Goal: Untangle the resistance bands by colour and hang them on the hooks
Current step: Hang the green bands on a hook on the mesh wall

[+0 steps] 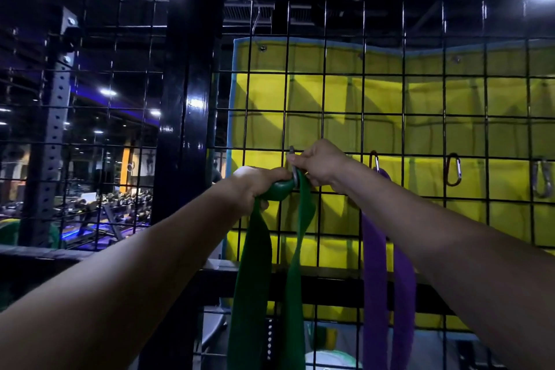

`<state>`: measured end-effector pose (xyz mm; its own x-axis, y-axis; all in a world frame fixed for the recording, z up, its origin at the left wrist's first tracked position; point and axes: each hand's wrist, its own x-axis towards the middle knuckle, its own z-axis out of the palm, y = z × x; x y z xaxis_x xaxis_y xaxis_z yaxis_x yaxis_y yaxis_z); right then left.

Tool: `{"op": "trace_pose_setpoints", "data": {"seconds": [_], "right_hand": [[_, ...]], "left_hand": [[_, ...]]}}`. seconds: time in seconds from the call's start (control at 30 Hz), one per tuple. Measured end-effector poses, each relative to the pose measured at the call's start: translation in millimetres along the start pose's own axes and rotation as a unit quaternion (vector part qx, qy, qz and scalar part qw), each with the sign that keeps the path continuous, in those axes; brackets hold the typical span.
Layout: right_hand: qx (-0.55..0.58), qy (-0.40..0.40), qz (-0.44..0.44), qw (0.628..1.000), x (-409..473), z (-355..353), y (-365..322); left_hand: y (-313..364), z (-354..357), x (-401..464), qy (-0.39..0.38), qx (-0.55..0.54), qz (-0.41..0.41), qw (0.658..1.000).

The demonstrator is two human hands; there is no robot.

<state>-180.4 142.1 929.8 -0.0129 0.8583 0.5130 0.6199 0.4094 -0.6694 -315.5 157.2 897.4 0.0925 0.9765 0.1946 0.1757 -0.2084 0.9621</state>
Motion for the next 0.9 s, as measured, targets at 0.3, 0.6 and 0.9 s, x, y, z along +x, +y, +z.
{"op": "trace_pose_setpoints", "data": {"seconds": [0.3,0.6,0.9], "right_hand": [[0.004,0.001,0.005,1.0,-3.8,0.1,-1.0],[0.067,-0.034,0.006,0.997,-19.5,-1.6,2.3],[-0.021,-0.006,-0.059,0.998,-57.4,-0.1,26.6]], "left_hand": [[7.6,5.4,6.0,0.027,0.12,-0.011,0.992],[1.7,6.5,-6.5,0.032,0.134,0.081,0.987],[-12.4,11.0,-29.3,0.053,-0.007,0.113,0.992]]}}
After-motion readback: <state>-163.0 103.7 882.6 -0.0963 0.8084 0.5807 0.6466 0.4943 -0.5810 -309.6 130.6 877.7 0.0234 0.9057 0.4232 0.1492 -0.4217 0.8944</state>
